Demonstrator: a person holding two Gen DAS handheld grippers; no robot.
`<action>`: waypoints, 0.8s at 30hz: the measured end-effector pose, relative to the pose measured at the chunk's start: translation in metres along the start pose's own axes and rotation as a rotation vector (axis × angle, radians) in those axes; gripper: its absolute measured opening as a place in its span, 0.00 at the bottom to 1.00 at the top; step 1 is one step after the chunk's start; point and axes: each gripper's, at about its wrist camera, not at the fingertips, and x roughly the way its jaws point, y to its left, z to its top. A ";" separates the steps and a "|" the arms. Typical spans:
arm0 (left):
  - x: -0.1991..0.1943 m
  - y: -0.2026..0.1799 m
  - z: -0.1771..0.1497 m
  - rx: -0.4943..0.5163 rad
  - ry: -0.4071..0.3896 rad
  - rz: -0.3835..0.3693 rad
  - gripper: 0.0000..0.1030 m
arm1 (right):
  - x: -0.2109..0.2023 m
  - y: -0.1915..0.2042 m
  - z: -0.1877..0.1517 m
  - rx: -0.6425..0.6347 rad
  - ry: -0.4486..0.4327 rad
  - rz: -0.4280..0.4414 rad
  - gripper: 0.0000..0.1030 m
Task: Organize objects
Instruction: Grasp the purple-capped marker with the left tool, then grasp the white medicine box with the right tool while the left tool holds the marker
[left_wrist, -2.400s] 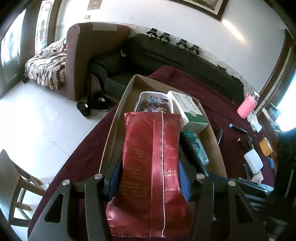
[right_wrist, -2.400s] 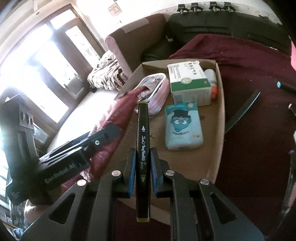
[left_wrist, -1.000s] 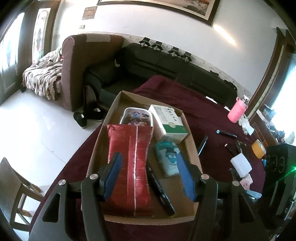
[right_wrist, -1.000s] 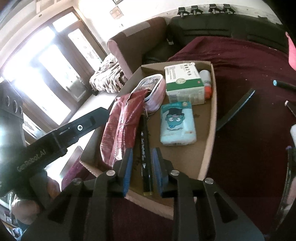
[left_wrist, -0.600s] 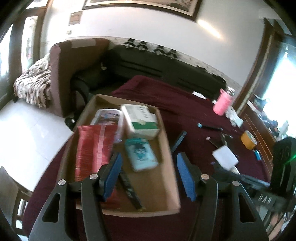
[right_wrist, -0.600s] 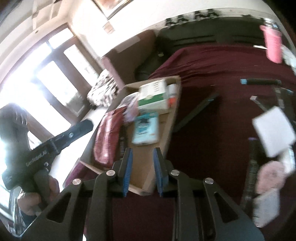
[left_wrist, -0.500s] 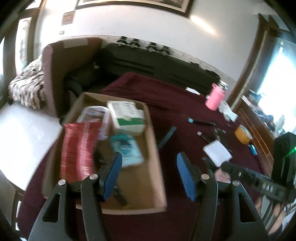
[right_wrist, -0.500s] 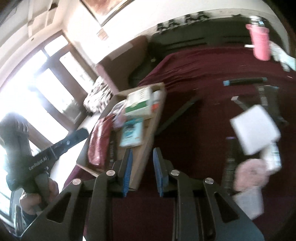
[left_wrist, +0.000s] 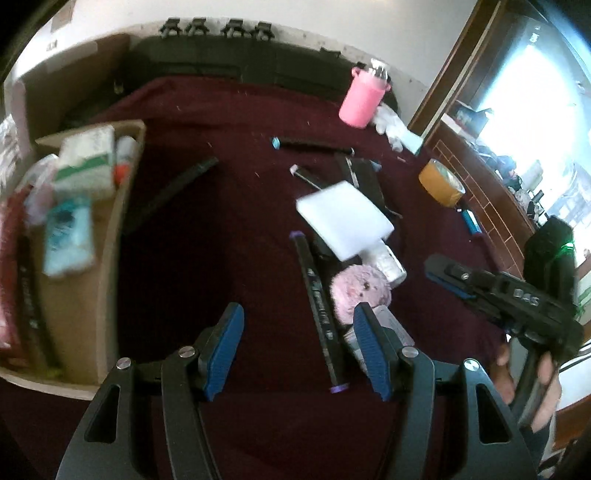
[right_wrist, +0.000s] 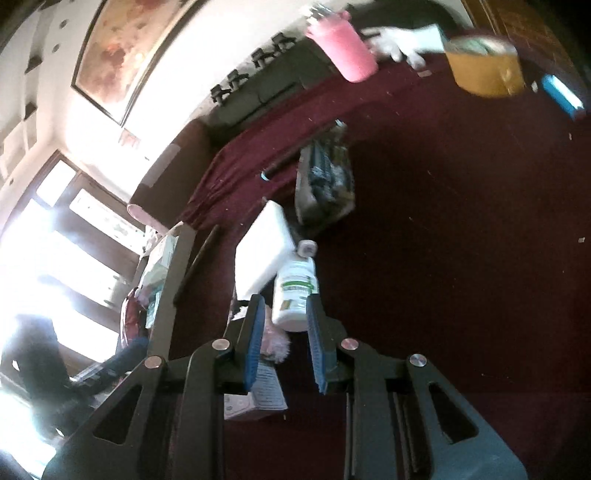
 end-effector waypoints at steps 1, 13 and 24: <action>0.005 -0.003 0.002 -0.006 0.004 -0.005 0.54 | -0.003 0.000 0.000 0.000 -0.006 0.010 0.20; 0.058 -0.014 0.002 0.068 0.069 0.110 0.45 | -0.016 0.015 -0.006 -0.043 -0.018 0.072 0.20; 0.049 0.007 -0.006 0.095 0.052 0.125 0.11 | 0.010 0.061 -0.036 -0.334 0.135 -0.016 0.39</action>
